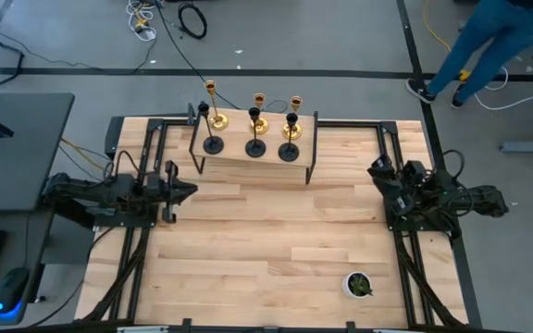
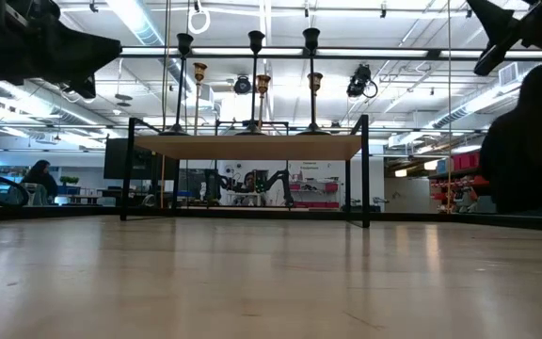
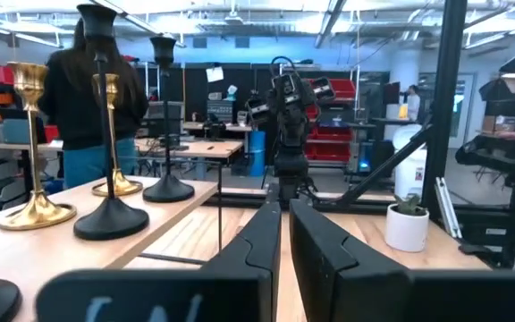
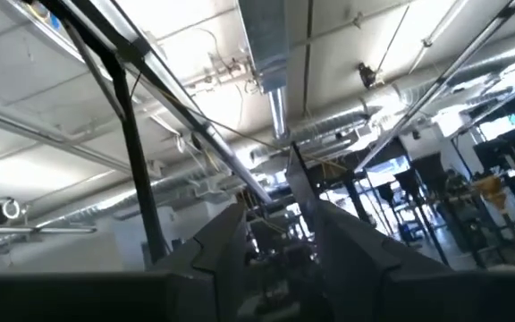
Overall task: Pick & Place candle stick holders
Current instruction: Return to Home Position
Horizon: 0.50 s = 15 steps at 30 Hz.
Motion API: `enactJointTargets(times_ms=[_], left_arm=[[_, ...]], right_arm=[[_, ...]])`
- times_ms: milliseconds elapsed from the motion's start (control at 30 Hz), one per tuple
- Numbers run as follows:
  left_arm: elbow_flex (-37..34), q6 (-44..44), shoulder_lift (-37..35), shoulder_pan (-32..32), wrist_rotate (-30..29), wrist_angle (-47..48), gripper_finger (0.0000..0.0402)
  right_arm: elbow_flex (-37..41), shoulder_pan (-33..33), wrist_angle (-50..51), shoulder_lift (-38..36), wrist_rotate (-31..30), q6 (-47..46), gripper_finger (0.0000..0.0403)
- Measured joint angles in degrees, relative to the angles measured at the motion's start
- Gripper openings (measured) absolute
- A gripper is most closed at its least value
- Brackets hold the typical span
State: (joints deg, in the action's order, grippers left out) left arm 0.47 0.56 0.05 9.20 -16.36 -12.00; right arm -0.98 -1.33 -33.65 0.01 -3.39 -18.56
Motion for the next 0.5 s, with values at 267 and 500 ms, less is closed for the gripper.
enactJointTargets(times_ms=[267, 500], left_arm=[[0.0, 0.0, 0.0, -1.6, 0.1, -0.1, 0.0032], [0.0, 0.0, 0.2, -2.3, 0.1, 0.0, 0.0032]], right_arm=[[0.1, -0.9, 1.4, 0.5, -0.5, 0.0, 0.0137], [0.1, -0.9, 4.8, 0.5, -3.8, 2.7, 0.0137]])
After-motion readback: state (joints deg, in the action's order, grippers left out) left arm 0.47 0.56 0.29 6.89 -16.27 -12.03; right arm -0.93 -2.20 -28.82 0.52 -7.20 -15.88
